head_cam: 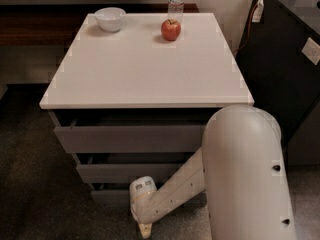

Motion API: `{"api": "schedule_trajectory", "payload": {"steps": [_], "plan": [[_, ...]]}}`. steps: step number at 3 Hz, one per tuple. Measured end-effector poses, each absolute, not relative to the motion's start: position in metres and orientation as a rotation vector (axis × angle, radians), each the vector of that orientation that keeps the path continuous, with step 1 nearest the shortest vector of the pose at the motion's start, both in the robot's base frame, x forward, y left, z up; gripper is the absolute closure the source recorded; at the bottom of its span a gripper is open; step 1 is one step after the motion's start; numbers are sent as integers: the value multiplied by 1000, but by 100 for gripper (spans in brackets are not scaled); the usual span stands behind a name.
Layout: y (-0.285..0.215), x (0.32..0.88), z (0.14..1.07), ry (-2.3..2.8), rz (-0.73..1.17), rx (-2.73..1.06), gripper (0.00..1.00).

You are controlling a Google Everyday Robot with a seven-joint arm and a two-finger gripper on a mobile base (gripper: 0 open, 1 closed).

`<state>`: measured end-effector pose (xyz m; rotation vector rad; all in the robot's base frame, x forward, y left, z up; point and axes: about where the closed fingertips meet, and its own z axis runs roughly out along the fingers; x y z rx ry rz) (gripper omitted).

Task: Pick coke can from bottom drawer and place on counter

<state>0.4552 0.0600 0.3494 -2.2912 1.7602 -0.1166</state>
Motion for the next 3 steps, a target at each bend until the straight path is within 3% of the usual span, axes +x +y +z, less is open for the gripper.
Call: {"api": "schedule_trajectory", "payload": {"steps": [3], "plan": [[42, 470, 301, 1640, -36, -2177, 0]]}}
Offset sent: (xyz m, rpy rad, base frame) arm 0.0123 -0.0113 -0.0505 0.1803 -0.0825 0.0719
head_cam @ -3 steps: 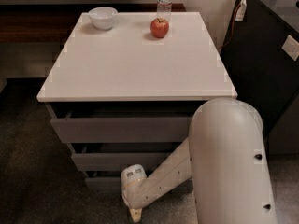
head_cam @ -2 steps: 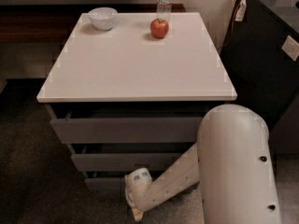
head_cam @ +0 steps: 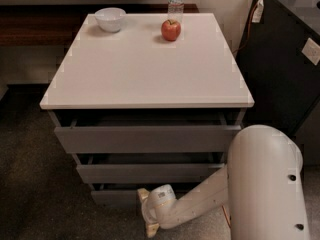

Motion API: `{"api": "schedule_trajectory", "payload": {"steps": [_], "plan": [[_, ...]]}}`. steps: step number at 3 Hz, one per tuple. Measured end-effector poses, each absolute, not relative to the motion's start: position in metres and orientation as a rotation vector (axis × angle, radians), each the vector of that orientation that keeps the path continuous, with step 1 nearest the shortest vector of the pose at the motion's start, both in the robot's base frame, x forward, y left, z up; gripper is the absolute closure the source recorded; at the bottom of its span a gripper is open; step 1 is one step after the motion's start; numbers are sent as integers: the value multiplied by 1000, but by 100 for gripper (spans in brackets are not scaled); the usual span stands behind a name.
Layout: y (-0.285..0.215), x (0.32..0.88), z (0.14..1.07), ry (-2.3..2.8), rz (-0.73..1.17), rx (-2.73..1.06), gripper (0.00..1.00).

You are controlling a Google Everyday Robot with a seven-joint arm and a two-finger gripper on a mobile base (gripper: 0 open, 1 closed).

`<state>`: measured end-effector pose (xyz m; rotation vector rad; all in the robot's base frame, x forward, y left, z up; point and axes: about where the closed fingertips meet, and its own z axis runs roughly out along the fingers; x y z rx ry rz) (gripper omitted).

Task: Pick coke can from bottom drawer and place on counter

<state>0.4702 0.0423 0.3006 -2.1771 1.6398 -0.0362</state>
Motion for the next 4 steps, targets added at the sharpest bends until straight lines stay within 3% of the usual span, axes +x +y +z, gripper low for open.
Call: {"api": "schedule_trajectory", "payload": {"steps": [2, 4], "plan": [[45, 479, 289, 1651, -11, -2161, 0], [49, 523, 234, 1685, 13, -2100, 0]]}}
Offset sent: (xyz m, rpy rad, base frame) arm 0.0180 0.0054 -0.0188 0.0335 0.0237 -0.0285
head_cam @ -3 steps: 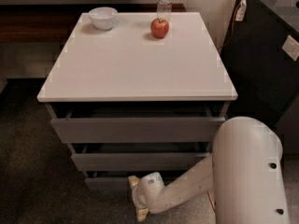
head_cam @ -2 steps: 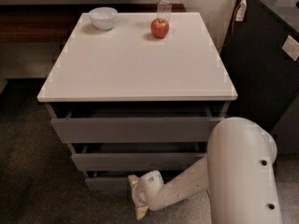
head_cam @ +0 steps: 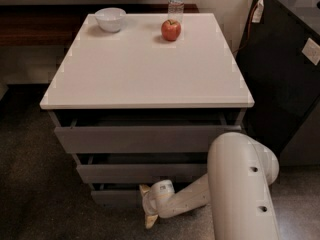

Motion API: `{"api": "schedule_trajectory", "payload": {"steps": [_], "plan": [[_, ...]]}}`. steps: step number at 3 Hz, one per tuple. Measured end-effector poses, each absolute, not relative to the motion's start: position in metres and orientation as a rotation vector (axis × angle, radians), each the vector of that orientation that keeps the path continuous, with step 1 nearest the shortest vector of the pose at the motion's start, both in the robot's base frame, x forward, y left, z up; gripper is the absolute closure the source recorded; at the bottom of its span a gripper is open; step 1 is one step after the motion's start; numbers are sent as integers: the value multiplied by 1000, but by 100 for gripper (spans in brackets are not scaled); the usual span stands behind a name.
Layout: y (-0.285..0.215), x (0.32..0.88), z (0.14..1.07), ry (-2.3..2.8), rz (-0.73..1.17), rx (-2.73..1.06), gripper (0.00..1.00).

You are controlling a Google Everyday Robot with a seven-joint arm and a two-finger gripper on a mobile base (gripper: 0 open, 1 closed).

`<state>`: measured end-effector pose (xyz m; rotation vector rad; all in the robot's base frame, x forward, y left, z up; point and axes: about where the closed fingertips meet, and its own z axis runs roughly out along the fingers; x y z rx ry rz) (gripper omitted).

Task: Pick coke can from bottom drawer and place on counter

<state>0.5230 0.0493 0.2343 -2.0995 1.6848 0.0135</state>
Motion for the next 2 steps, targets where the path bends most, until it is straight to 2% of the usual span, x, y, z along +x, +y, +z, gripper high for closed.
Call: {"api": "schedule_trajectory", "payload": {"steps": [2], "plan": [[62, 562, 185, 1715, 7, -2117, 0]]}}
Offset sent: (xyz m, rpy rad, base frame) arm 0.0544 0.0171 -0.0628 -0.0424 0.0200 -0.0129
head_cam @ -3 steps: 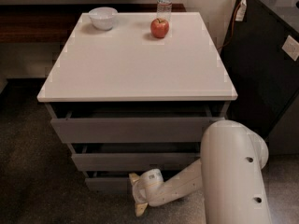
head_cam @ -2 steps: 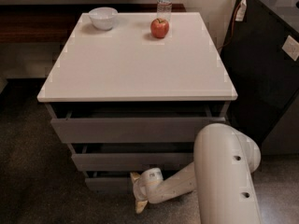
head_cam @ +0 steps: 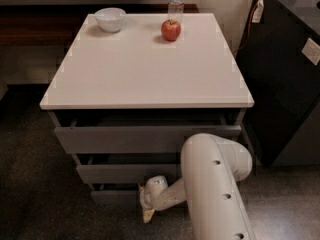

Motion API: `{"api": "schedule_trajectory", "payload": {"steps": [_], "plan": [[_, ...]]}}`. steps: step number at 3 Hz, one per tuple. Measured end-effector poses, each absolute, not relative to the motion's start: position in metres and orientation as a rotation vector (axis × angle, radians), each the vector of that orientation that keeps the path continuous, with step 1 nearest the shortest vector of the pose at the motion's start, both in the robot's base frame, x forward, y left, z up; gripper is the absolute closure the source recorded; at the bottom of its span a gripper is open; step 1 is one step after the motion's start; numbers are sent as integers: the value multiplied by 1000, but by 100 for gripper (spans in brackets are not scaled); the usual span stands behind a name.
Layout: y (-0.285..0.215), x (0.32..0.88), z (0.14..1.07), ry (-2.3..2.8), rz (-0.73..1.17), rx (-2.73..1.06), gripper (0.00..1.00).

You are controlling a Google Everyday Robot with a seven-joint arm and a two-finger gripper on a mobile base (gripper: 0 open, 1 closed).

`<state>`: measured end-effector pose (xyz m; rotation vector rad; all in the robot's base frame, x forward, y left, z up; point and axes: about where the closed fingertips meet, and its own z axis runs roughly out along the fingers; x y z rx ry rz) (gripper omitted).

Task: Pick coke can from bottom drawer and place on counter

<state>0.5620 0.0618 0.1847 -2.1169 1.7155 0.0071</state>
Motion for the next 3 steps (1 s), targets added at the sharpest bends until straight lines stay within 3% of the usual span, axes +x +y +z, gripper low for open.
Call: {"api": "schedule_trajectory", "payload": {"steps": [1, 2, 3], "plan": [[64, 574, 170, 1735, 2, -2124, 0], [66, 582, 158, 1745, -9, -2122, 17], [67, 585, 152, 1753, -15, -2123, 41]]}}
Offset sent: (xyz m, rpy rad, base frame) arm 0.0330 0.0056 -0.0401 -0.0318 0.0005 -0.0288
